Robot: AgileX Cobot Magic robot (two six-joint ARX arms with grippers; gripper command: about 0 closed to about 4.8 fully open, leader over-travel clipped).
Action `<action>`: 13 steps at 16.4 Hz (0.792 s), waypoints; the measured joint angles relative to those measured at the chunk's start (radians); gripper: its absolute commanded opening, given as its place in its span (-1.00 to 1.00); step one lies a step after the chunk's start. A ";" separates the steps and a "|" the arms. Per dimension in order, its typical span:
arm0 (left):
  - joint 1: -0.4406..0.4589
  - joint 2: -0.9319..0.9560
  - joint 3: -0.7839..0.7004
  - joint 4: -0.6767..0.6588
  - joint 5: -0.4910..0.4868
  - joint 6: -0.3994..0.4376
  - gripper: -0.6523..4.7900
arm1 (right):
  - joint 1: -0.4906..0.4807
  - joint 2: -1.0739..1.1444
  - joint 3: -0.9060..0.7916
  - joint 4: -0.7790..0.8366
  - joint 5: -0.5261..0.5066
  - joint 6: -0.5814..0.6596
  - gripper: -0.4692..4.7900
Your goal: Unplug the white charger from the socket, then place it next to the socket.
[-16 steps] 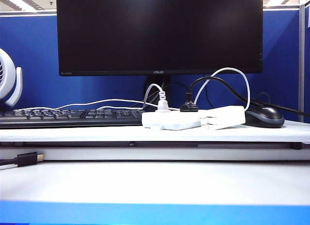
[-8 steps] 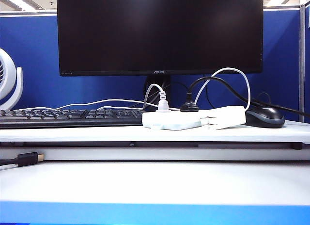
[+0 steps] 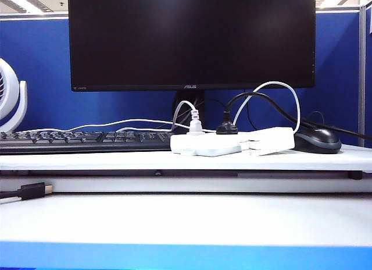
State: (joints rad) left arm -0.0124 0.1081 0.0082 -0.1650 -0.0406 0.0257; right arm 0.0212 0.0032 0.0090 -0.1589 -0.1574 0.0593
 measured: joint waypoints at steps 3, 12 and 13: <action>0.000 0.000 0.000 0.000 -0.017 0.000 -0.77 | 0.000 0.000 0.000 0.000 0.013 0.000 -0.82; 0.000 0.000 0.000 0.000 -0.017 0.000 -0.77 | -0.003 0.000 0.000 -0.014 0.212 0.000 -0.82; 0.000 0.000 0.000 0.000 -0.017 0.000 -0.77 | -0.003 0.000 0.000 -0.014 0.213 0.000 -0.82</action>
State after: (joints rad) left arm -0.0124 0.1081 0.0082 -0.1650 -0.0574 0.0257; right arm 0.0185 0.0032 0.0090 -0.1730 0.0555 0.0593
